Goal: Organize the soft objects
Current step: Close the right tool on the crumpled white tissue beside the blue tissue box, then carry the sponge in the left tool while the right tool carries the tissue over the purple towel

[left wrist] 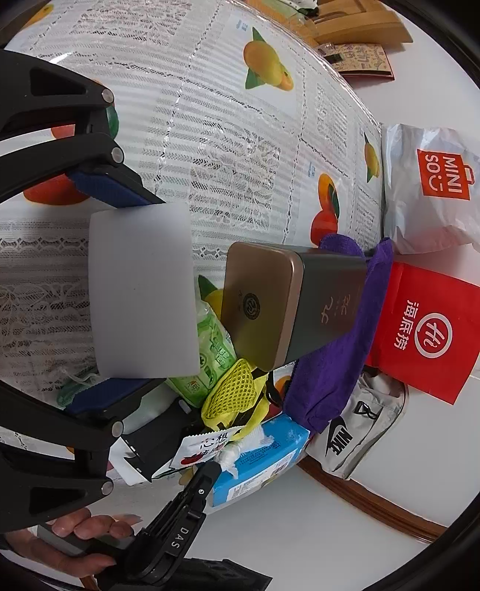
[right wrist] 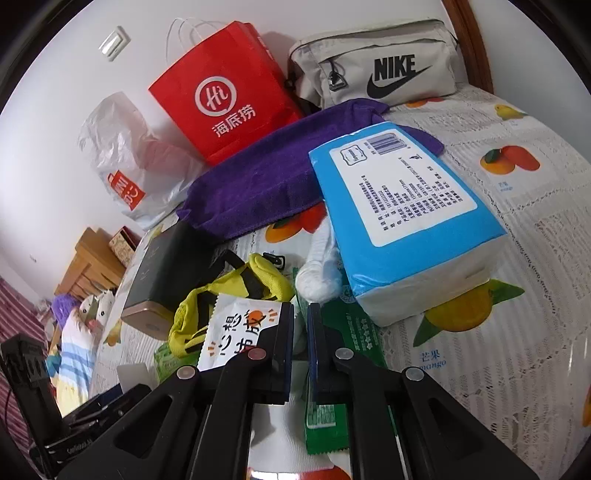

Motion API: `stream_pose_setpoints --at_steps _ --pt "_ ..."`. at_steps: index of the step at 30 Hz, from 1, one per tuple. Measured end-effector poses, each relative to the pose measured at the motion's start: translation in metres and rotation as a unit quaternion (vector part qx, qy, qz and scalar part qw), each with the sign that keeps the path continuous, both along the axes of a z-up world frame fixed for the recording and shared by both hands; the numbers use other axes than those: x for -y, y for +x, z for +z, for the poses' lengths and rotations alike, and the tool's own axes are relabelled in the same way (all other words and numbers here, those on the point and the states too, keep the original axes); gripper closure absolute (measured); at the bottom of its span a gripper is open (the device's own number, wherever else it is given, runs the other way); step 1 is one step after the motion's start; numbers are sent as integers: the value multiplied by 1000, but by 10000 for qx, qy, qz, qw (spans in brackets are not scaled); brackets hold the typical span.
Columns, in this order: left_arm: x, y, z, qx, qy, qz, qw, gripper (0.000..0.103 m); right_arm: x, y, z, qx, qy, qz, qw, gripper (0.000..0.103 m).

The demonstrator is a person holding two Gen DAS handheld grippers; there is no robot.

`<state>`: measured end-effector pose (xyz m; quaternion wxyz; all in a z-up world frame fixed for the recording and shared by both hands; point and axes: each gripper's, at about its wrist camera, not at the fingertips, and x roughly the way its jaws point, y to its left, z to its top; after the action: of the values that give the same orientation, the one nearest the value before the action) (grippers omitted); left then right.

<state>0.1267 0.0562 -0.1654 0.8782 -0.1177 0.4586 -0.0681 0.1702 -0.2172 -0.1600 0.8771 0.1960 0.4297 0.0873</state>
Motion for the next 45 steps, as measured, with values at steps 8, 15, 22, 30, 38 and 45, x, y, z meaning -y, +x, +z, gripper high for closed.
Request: stream_pose_setpoints --at_steps 8,15,22,30,38,45 --pt "-3 -1 4 -2 -18 20 10000 23 1 4 -2 -101 65 -411 9991 53" --pt "-7 9 5 10 -78 -105 9999 23 -2 18 -9 -186 358 -1001 9942 56" --pt "-11 13 1 -10 -131 -115 9998 23 -7 25 -15 -209 316 -972 9945 84" --pt "-12 6 3 -28 67 61 10000 23 -17 -14 7 122 -437 -273 9986 84" --pt "-3 2 6 -62 338 179 9992 23 12 -62 23 532 -434 -131 9976 84" --pt "8 1 24 30 560 191 9982 23 41 -78 18 431 -453 -145 9979 84"
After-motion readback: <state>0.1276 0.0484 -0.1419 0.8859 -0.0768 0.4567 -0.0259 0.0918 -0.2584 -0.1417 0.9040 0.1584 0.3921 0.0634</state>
